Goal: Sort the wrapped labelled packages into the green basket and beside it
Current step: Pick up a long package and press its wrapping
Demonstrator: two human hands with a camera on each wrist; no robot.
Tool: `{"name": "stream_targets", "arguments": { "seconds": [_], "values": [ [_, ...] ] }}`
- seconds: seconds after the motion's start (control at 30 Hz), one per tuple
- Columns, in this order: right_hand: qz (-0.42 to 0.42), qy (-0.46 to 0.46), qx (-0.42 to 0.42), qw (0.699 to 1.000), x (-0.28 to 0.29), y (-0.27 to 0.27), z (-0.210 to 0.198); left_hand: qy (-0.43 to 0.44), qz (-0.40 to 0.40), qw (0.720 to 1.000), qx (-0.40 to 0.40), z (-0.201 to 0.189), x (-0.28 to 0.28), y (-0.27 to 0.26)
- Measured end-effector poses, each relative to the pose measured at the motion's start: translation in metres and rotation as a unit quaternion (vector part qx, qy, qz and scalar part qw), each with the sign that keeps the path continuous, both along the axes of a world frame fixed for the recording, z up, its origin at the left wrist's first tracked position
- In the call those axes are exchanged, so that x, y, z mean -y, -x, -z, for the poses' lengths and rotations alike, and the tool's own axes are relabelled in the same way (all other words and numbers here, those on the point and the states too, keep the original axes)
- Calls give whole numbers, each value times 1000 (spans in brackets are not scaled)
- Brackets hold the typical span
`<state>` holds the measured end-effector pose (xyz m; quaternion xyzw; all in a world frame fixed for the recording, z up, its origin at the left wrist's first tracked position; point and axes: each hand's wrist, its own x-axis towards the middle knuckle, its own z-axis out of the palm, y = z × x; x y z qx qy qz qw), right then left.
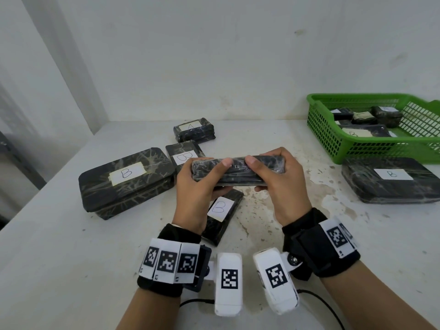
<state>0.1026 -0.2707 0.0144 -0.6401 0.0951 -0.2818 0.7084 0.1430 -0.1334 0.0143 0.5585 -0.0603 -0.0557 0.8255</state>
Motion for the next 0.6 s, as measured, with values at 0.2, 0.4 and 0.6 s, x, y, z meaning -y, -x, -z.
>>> {"name": "stream_targets", "arguments": {
  "seconds": [0.2, 0.4, 0.6],
  "values": [
    [-13, -39, -46, 998, -4, 0, 3, -29, -16, 999, 27, 1, -2, -3],
    [26, -14, -30, 999, 3, -1, 0, -9, 49, 999, 15, -1, 0, 2],
    [-16, -27, -86, 996, 3, -1, 2, -17, 33, 999, 25, 4, -3, -4]
  ]
}}
